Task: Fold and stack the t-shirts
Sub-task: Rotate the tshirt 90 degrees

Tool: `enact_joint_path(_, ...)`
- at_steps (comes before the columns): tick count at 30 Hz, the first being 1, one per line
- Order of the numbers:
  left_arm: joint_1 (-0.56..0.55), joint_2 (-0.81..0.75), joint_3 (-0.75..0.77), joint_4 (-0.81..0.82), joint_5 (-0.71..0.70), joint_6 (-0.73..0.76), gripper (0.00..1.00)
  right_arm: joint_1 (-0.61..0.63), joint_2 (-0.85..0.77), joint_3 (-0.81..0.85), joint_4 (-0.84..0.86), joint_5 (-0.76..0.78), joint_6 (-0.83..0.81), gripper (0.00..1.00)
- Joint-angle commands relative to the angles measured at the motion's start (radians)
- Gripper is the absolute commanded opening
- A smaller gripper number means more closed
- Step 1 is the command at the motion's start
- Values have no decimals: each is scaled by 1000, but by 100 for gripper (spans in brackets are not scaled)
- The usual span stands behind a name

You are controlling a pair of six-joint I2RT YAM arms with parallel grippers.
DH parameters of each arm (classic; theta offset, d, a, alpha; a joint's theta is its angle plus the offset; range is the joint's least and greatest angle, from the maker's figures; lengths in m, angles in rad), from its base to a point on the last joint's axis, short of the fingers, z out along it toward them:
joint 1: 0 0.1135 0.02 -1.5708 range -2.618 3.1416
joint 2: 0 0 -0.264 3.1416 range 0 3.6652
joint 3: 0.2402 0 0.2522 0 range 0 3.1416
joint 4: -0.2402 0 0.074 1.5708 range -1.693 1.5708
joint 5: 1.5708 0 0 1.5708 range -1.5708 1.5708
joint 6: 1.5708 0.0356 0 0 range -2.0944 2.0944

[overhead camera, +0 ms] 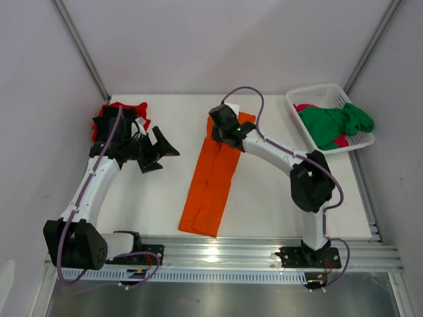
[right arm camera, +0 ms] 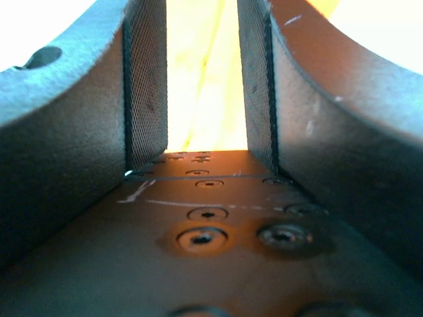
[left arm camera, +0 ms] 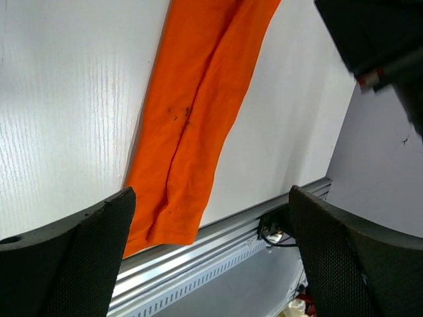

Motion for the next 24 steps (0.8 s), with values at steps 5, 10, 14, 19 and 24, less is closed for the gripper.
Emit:
enact_joint_path(5, 6, -9, -5, 7, 18, 31, 99, -134, 299, 293, -23, 1, -55, 39)
enact_joint_path(10, 6, -17, -7, -2, 21, 34, 100, -164, 447, 519, -76, -19, -71, 39)
enact_joint_path(14, 6, -34, -5, -10, 9, 34, 100, -177, 496, 534, -57, -39, -76, 39)
enact_joint_path(19, 6, -38, 7, -19, 6, 31, 100, -189, 542, 530, -82, -63, -42, 39)
enact_joint_path(24, 6, -27, 45, -33, 4, 30, 99, -186, 561, 517, -176, -51, 39, 38)
